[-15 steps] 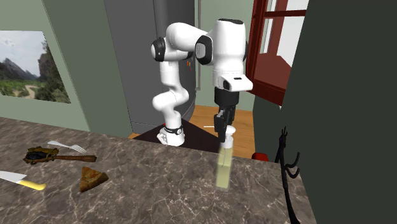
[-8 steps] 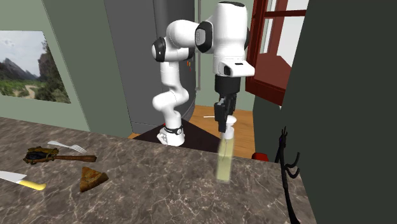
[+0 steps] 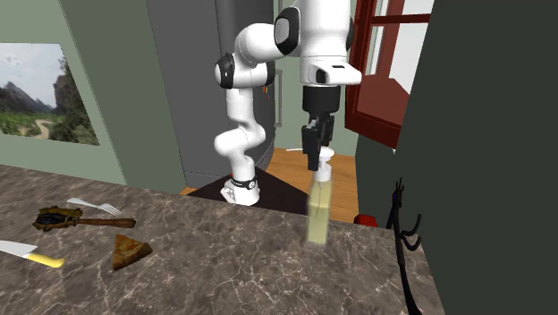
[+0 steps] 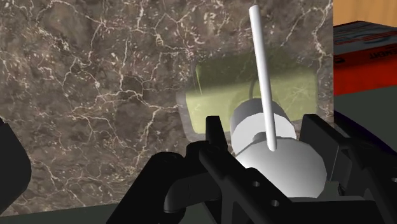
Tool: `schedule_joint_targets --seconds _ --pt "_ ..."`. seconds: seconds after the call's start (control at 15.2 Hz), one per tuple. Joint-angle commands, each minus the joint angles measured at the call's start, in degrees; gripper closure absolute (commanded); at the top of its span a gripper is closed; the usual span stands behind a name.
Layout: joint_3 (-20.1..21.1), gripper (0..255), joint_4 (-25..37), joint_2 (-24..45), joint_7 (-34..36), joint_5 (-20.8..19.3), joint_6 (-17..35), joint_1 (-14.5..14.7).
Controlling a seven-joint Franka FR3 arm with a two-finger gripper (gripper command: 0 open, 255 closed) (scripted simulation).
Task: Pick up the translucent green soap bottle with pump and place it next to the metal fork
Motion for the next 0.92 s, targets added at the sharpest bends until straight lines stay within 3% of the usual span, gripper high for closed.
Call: schedule_joint_targets --seconds 0.0,0.4,0.86 --pt "-0.3 255 -1.3 -1.6 -0.6 -0.3 -0.2 -0.3" --pt "-2.0 255 -14.0 -12.8 -4.2 -3.1 2.0 -2.0" --pt "-4.7 255 -24.0 -23.5 -9.3 -6.5 2.3 -4.8"
